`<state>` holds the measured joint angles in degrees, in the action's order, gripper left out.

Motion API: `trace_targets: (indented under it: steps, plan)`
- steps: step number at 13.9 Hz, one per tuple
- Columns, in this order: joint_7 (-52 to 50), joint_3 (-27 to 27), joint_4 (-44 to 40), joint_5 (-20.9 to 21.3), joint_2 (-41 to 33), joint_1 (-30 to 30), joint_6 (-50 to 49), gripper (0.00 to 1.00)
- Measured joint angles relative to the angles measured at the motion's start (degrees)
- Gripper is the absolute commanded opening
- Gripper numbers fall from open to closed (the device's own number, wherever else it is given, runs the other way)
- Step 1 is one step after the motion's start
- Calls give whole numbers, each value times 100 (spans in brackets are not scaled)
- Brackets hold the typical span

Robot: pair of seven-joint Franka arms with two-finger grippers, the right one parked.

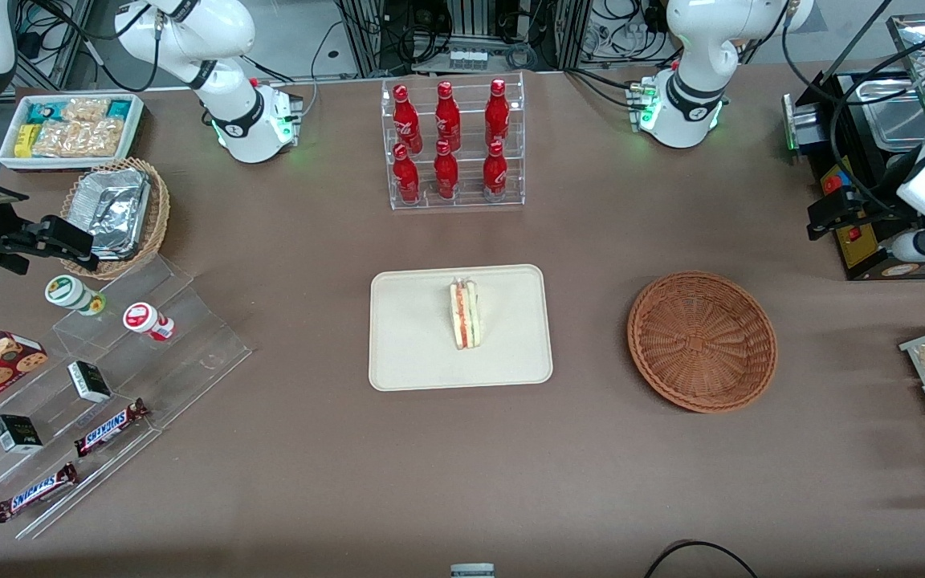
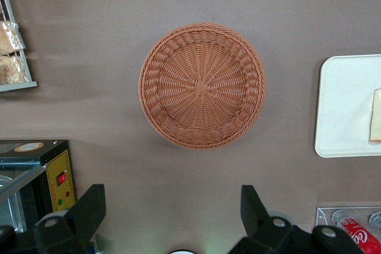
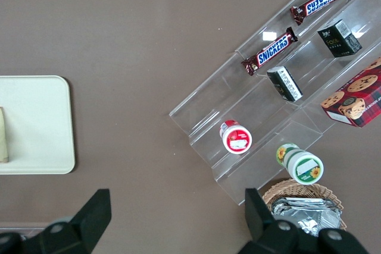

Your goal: Place sandwich from basket to tray

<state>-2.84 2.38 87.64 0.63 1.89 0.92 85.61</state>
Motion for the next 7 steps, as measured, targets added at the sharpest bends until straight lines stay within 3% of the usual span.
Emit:
trace_targets:
  steps: [7]
  plan:
    - [20,-331,-108,1,32,12,2,100]
